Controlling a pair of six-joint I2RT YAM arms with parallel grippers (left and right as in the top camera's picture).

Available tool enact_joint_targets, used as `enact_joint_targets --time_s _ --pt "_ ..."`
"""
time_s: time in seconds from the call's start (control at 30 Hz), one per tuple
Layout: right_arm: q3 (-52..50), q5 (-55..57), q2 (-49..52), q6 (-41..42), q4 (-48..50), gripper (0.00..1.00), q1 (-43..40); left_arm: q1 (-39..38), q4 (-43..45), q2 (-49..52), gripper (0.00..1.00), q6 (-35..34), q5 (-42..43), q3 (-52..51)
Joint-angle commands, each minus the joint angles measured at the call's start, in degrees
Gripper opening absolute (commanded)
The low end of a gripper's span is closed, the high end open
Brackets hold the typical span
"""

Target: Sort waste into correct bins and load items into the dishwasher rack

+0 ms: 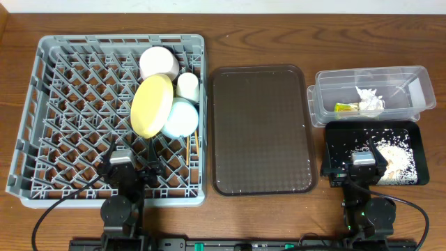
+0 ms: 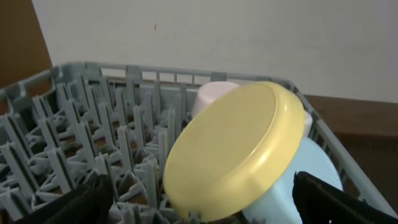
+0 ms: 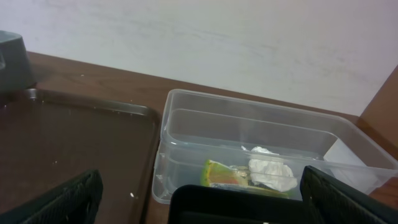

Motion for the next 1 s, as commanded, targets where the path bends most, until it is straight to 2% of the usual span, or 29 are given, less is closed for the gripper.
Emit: enact_joint_targets --time_s 0.0,0.97 --pt "-0.1 0.6 -0.3 1.0 -0.2 0.99 0.4 0.1 -2.7 -0.5 0.93 -0.9 -0.3 -0.7" --pt "-0.1 0.6 -0.3 1.0 -0.2 0.99 0.4 0.2 -3.4 -0.3 0.93 -0.9 -0.1 -0.7"
